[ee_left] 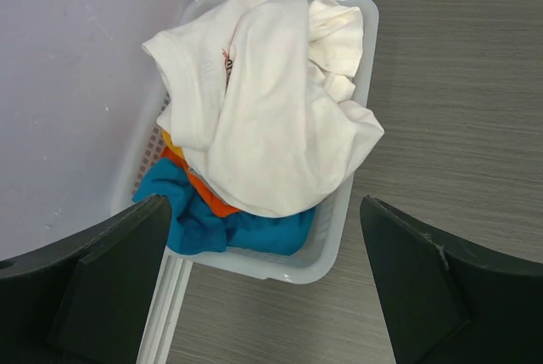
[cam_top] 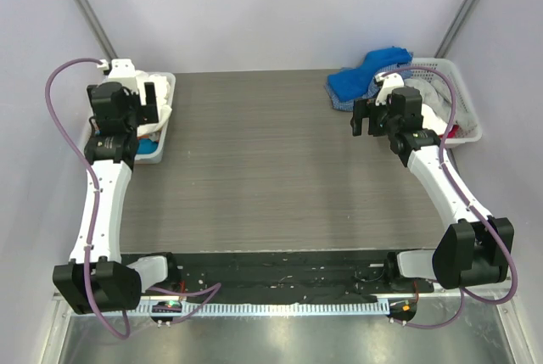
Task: Fold and stack the t-shirts
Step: Grab crumpled tshirt from bin with the left arm
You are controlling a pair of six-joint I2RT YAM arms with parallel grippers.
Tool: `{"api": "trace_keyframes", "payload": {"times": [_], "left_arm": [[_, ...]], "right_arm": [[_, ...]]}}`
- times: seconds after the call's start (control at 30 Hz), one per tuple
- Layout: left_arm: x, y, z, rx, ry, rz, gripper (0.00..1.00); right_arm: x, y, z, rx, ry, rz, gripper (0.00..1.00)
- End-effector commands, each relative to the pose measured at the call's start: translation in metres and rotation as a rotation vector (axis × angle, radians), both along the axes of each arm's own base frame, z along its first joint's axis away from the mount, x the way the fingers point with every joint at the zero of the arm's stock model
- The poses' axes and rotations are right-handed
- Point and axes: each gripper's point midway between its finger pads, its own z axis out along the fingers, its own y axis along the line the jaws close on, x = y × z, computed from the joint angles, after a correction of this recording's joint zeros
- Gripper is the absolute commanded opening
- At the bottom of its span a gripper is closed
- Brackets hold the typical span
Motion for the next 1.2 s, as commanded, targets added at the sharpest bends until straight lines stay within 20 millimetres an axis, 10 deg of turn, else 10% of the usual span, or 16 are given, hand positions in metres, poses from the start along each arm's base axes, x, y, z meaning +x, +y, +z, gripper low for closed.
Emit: {"api": "trace_keyframes", "payload": {"times": [0.0,0.7,1.17], "left_arm": [[0.001,0.0,0.016,0.013,-0.074,-0.01,1.0],[0.014,0.003,-0.011,0.09,0.07,-0.056,0.99],[0.096,0.026,-0.076,0.237,0.331,-0.086,0.74]], "right_arm": [[0.001,0.0,0.029,0.011,-0.084,0.006,1.0],[0.002,-0.007,0.028,-0.033,-0.101,-0.012,1.0],[0.003,0.001,0.006,-0.037,-0.029,0.055,1.0]]}}
